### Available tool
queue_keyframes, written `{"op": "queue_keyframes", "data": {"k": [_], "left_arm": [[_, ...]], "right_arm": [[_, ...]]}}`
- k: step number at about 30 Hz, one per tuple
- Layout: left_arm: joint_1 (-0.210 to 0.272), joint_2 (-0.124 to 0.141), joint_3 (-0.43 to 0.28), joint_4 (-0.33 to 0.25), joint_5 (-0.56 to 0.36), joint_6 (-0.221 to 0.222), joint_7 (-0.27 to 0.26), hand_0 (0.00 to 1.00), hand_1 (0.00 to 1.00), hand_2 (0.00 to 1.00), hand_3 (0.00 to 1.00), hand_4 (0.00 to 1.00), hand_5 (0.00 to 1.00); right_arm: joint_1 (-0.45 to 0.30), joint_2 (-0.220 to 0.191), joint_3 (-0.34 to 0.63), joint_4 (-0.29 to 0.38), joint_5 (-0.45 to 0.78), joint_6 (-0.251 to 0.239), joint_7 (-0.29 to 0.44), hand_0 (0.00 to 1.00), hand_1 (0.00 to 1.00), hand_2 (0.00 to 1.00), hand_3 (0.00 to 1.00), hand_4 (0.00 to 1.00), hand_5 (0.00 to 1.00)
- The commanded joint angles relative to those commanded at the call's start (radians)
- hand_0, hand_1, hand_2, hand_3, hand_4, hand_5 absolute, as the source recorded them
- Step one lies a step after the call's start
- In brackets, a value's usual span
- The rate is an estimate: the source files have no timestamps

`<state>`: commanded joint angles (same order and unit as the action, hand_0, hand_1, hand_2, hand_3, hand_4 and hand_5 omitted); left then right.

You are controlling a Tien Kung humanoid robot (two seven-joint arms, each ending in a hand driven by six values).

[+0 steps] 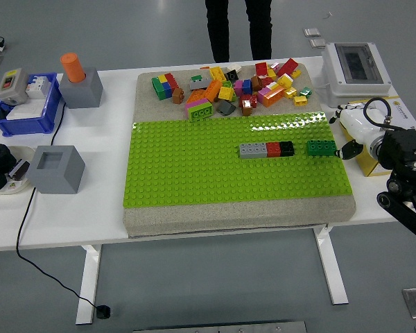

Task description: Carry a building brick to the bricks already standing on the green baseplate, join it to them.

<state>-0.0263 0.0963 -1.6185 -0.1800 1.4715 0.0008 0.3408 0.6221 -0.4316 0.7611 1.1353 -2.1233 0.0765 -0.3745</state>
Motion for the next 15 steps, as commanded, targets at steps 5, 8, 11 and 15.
{"op": "queue_keyframes", "data": {"k": [5,8,11,15], "left_arm": [[-0.001,0.0,0.0,0.0,0.001,0.0,0.0,0.783,0.775,0.723,0.453,0.998,0.853],[-0.002,-0.001,-0.001,0.0,0.003,-0.001,0.0,0.783,0.775,0.723,0.453,0.998,0.853],[-0.001,-0.001,0.001,0.0,0.001,0.0,0.0,0.783,0.776,0.723,0.452,0.998,0.853],[-0.002,-0.001,0.0,0.0,0.003,-0.001,0.0,0.783,0.776,0.723,0.452,0.998,0.853]], "right_arm": [[0.011,0.022,-0.016,-0.048,-0.038,-0.001,0.009,0.847,0.959,0.998,0.765,0.869,0.155],[0.013,0.033,-0.019,-0.068,-0.025,-0.001,0.013,0.847,0.959,0.998,0.765,0.869,0.155],[0.01,0.036,-0.017,-0.068,-0.008,-0.003,0.017,0.838,0.949,0.998,0.753,0.872,0.165],[0.008,0.04,-0.013,-0.07,0.017,-0.009,0.022,0.838,0.949,0.998,0.753,0.872,0.165]]}}
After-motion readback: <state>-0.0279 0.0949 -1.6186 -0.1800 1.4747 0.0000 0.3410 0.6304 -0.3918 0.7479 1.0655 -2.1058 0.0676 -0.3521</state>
